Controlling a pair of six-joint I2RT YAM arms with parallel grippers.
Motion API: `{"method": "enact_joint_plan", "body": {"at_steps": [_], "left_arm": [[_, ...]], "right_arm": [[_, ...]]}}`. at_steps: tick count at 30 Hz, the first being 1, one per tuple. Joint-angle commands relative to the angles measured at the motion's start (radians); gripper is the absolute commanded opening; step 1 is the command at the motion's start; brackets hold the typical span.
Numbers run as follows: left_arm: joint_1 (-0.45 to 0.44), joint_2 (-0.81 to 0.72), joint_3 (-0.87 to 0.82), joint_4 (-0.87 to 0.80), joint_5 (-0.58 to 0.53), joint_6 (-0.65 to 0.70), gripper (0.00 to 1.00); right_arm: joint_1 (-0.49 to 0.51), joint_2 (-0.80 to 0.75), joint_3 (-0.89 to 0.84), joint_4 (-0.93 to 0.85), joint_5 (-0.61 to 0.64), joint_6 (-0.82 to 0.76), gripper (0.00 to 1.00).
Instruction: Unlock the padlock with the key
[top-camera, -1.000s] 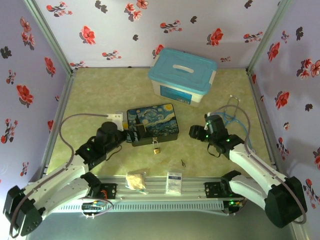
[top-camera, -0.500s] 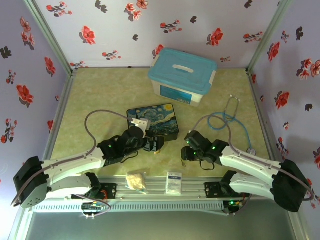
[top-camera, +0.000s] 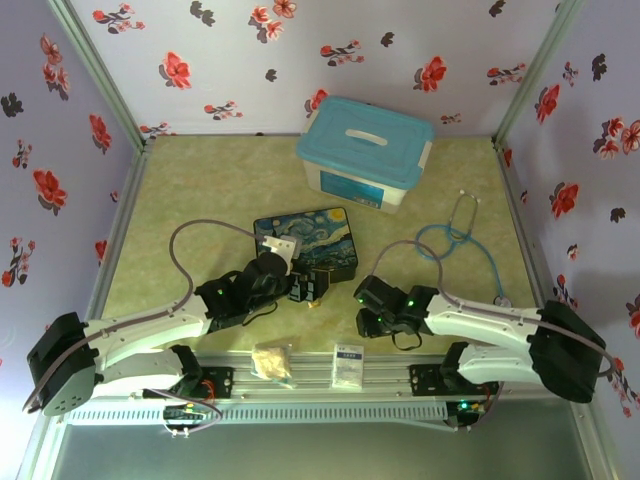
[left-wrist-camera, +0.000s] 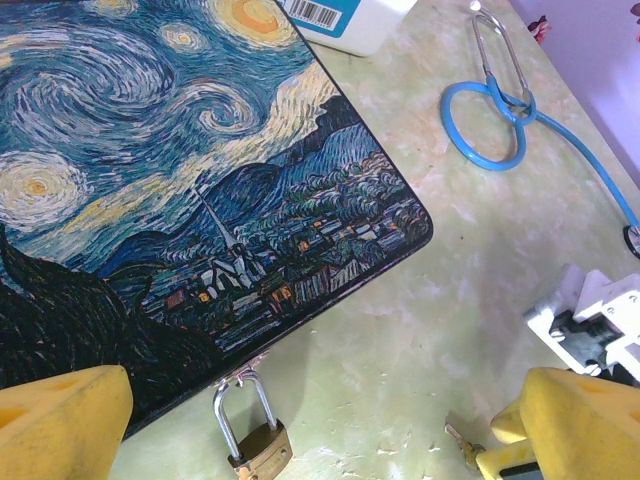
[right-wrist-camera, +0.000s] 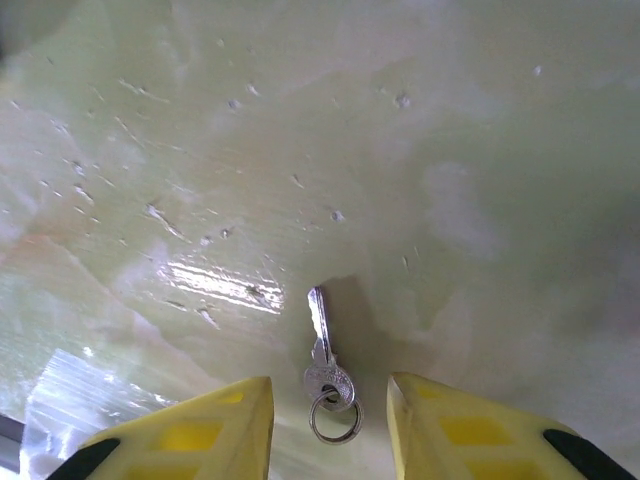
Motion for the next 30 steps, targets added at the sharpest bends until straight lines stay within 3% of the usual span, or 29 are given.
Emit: {"method": "enact_joint_plan", "body": {"at_steps": [1, 10, 16, 20, 22, 30], "left_arm": [[-0.005, 0.012, 0.015, 0.015, -0.019, 0.005, 1.00], [-0.005, 0.023, -0.003, 0.021, -0.032, -0.009, 1.00], [-0.005, 0.029, -0.010, 0.021, -0.051, -0.010, 1.00], [-0.005, 0.030, -0.016, 0.023, -0.053, -0.011, 1.00], [-0.005, 0.034, -0.020, 0.023, -0.060, -0.012, 1.00], [-0.004, 0.037, -0.046, 0.067, -0.066, -0.010, 1.00]], "right_arm": [[0.031, 0.030, 0.011, -0.037, 0.046, 0.033, 0.34], [0.106, 0.129, 0.039, -0.048, 0.086, 0.045, 0.31], [0.115, 0.190, 0.014, 0.056, 0.059, 0.045, 0.26], [0.114, 0.212, 0.008, 0.092, 0.056, 0.030, 0.17], [0.113, 0.221, 0.012, 0.091, 0.060, 0.024, 0.07], [0.065, 0.128, -0.018, 0.093, 0.052, -0.018, 0.00]]}}
